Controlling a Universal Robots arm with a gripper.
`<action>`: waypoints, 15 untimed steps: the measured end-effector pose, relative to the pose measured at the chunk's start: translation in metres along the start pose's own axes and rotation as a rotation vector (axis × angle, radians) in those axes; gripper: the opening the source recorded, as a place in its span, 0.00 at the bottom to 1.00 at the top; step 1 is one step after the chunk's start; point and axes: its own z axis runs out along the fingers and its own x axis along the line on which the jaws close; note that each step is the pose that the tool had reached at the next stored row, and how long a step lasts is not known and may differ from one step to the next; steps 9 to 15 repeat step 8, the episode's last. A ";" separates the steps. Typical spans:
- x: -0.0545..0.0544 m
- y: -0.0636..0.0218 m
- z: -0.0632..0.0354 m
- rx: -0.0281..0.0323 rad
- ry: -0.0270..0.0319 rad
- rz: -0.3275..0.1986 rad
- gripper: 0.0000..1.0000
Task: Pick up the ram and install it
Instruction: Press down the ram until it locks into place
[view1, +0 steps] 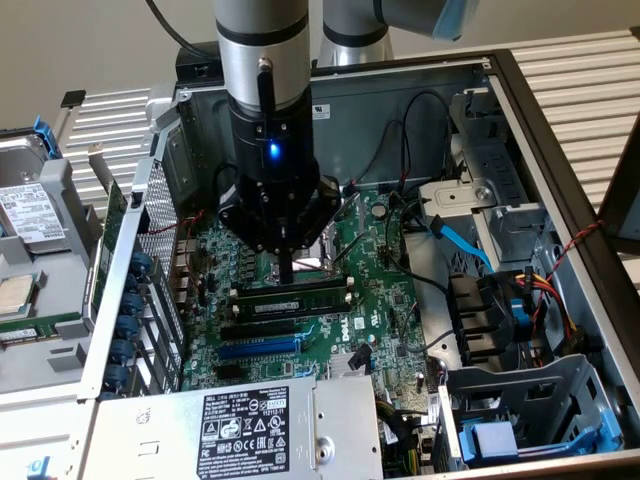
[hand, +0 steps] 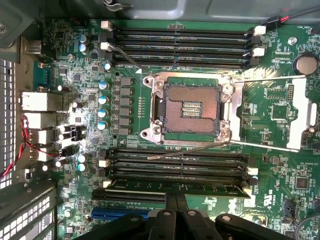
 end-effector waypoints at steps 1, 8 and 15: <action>0.000 0.0000 0.0000 -0.0001 -0.0040 0.004 0.11; -0.001 0.0000 0.0000 -0.0002 -0.0109 0.012 0.11; -0.001 0.0000 0.0000 -0.0002 -0.0109 0.012 0.11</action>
